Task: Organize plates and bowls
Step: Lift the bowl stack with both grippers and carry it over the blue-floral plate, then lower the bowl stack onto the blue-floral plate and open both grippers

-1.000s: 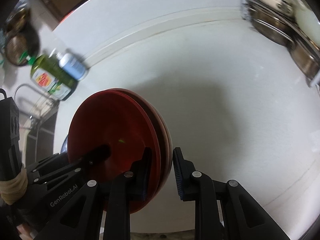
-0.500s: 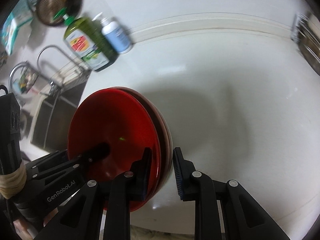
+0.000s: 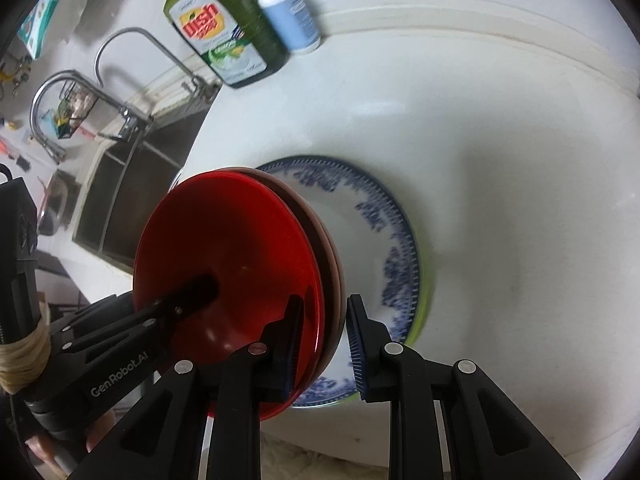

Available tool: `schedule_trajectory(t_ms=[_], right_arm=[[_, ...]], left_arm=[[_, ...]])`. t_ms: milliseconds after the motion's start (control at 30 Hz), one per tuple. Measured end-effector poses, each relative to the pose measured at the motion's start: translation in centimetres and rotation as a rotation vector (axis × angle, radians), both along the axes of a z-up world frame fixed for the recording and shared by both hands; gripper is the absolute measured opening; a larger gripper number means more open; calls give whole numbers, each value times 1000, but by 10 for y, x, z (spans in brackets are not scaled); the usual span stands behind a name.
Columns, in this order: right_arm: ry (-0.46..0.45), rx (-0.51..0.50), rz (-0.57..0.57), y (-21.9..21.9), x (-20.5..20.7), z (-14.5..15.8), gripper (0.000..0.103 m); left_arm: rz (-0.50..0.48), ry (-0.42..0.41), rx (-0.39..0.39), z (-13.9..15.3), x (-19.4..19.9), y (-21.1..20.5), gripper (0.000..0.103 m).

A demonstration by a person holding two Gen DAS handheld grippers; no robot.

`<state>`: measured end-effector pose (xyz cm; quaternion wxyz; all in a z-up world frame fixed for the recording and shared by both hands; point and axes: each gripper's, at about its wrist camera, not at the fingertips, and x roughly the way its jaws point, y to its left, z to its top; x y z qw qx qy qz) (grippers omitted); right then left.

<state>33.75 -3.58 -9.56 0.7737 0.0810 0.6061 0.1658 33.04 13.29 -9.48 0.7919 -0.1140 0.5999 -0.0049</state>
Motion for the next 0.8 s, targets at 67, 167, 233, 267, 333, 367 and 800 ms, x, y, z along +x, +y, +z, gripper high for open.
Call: schedule_trajectory(t_ms=[67,167,233,267,333,367,800], right_arm=[[12,0,16,3,1,-2,24],[19,-8,31,7,3,-5,24],[33,-8,34,7,4,-8,24],[39,-10,35,8,5,-9,24],[51,-12,38,9,6,-12,24],[56,-15,41,10,6,-13,24],[89,-19,31,10,18,-24,25]], left_arm=[[3,6,-3,-3,2,1,28],[8,19,-9,-8,3,3,28],[14,27,-14,-12,4,5,28],[14,30,-15,-14,4,6,28],[16,40,-23,-18,6,7,28],[16,43,-25,-18,5,7,28],[-15,44,-39,-29,10,6,28]])
